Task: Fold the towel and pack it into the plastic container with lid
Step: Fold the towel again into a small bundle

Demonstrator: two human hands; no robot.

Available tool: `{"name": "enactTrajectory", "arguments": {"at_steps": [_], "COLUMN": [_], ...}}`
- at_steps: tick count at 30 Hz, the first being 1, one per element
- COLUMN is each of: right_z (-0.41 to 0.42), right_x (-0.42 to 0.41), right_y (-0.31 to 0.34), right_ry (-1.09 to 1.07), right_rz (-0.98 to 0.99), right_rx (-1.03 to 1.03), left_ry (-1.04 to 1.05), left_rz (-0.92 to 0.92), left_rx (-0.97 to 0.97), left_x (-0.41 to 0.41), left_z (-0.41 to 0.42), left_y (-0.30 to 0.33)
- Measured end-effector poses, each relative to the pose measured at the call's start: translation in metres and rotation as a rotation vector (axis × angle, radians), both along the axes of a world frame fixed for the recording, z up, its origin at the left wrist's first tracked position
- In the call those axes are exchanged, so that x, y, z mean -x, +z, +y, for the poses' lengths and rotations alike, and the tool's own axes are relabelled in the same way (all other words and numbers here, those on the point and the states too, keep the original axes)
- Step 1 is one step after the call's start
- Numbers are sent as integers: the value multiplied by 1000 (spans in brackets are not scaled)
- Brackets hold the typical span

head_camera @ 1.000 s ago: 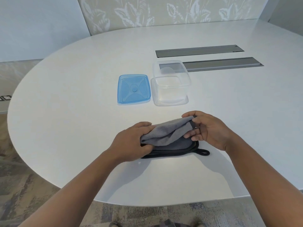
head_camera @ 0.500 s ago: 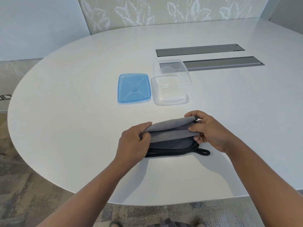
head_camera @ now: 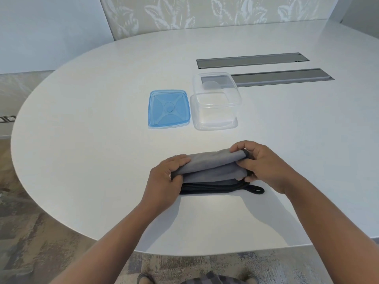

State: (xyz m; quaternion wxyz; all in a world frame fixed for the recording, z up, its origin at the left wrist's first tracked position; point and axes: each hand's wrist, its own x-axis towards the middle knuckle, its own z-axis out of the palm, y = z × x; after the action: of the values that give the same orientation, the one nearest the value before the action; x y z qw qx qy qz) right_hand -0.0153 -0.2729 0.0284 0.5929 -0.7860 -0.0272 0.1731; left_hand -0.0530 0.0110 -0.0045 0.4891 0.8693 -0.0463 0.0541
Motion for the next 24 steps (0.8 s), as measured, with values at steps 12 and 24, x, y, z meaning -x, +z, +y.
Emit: {"name": "enactTrajectory", "arguments": {"at_steps": [12, 24], "right_z": [-1, -13], "right_x": [2, 8], "right_y": [-13, -5], "right_ry": [-187, -87], "right_rz": [216, 266], "right_rx": [-240, -244], "left_ry": [-104, -209], "left_rz": [-94, -26], "left_rx": [-57, -70], "left_x": [5, 10], "left_z": [4, 12], "left_y": [-11, -12]}}
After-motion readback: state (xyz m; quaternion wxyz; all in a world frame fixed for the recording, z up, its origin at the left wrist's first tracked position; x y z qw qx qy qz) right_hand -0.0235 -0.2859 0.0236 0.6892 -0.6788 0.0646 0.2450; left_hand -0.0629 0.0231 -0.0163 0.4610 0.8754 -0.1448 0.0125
